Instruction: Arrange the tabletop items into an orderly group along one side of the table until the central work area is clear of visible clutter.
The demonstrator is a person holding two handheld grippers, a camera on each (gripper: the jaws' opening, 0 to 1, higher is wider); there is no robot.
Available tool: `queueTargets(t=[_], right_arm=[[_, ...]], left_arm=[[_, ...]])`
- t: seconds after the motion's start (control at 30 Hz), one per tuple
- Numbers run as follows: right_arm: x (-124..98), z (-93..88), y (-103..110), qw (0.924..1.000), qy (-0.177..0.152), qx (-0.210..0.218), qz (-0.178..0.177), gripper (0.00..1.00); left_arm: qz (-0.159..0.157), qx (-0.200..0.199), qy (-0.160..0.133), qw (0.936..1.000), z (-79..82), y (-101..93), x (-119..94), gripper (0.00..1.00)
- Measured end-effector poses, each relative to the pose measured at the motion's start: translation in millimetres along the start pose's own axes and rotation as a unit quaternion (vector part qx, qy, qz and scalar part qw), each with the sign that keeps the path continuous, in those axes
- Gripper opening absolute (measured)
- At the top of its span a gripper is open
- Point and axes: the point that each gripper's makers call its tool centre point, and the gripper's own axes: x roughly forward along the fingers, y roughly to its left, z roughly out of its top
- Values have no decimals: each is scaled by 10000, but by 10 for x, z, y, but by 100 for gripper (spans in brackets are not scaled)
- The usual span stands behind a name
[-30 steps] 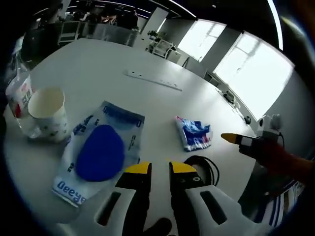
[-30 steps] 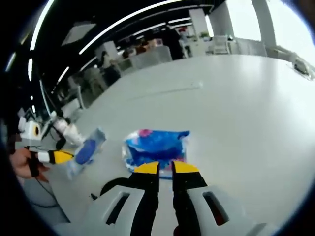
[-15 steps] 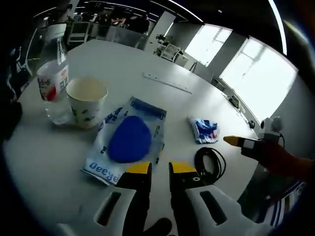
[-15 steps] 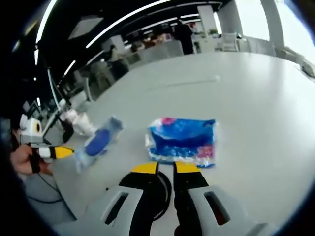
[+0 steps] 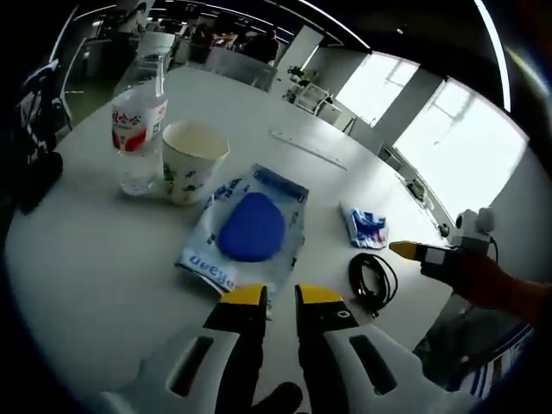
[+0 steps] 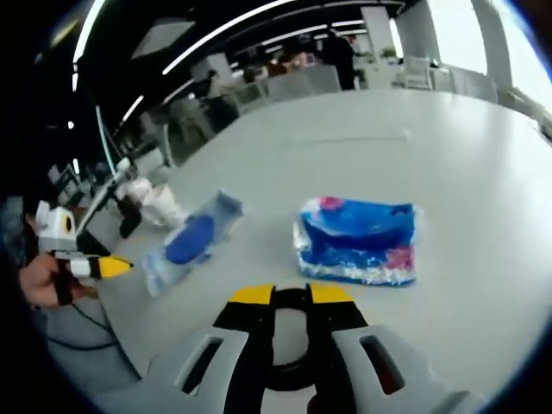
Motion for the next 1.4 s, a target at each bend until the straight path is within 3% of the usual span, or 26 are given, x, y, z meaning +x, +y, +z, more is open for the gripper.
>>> queueTargets(t=[0.5, 0.93, 1.4], right_arm=[[147, -146, 300, 9993, 201, -225, 219, 13], [131, -266, 535, 9987, 288, -285, 317, 13], [98, -367, 581, 9988, 338, -235, 260, 13]], left_arm=[[178, -394, -69, 9990, -173, 260, -190, 10], [136, -555, -101, 9983, -223, 284, -233, 10], [99, -710, -76, 9974, -289, 338, -254, 9]])
